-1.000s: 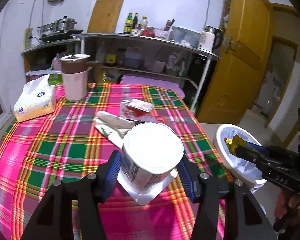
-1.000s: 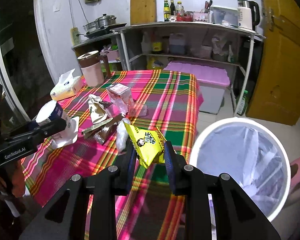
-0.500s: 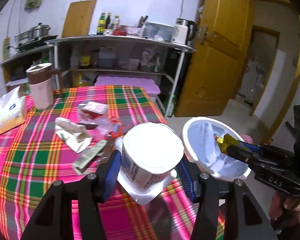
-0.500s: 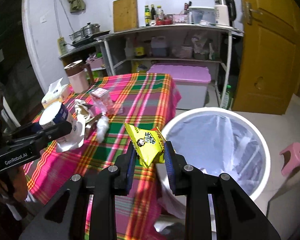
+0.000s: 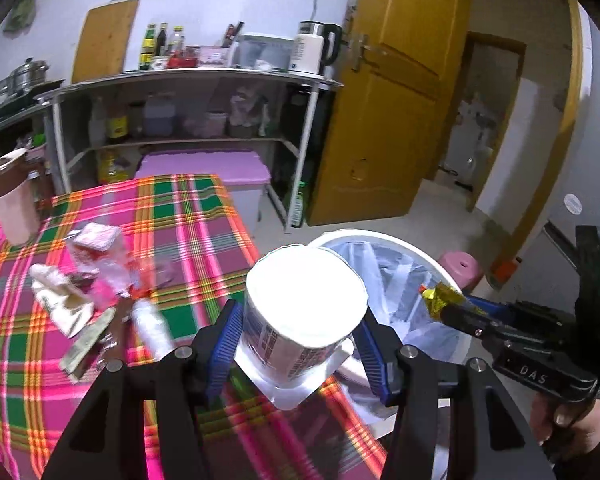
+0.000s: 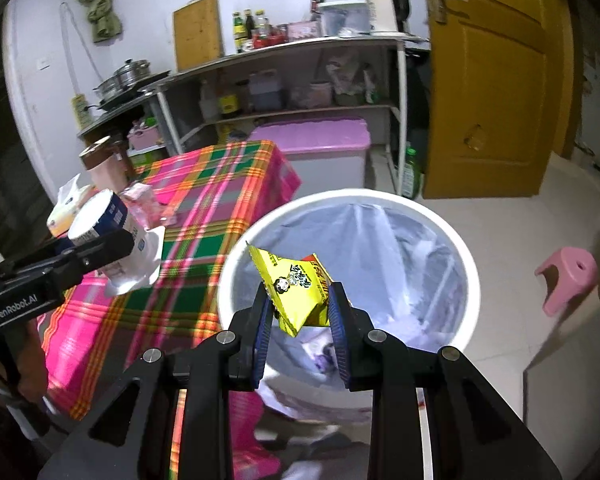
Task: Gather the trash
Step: 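Carry the cup and snack bag over the bin and release both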
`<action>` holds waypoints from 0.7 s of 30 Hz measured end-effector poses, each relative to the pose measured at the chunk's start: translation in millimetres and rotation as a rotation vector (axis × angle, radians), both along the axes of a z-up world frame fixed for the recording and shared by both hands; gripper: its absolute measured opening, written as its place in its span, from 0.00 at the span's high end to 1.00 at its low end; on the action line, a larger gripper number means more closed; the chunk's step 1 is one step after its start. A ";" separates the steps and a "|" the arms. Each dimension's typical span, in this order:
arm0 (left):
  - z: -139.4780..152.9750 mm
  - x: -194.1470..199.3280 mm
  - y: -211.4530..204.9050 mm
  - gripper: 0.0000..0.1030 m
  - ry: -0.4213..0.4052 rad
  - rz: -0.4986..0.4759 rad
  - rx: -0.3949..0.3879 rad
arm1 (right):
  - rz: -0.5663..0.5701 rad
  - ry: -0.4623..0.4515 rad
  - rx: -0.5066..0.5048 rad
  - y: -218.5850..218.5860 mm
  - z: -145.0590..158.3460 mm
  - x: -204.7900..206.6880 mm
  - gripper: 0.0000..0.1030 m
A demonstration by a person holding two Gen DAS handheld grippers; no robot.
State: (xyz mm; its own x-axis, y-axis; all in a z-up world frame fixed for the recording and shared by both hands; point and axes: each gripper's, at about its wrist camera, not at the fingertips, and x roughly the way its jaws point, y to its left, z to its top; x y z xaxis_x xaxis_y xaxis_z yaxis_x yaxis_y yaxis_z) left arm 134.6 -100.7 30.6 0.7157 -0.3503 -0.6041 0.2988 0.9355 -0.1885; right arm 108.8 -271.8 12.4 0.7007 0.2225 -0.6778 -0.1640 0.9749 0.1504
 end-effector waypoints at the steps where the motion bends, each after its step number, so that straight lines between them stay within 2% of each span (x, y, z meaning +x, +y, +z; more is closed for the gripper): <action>1: -0.2 3.2 -6.0 0.46 0.000 -0.012 0.000 | -0.005 0.005 0.001 -3.0 -1.6 1.0 0.72; 8: -3.2 21.3 -37.8 0.46 0.001 -0.084 0.000 | -0.038 0.042 0.009 -20.6 -14.0 8.9 0.72; 21: -33.4 49.4 -82.3 0.45 0.073 -0.181 0.025 | -0.090 0.109 -0.003 -41.4 -31.9 24.2 0.72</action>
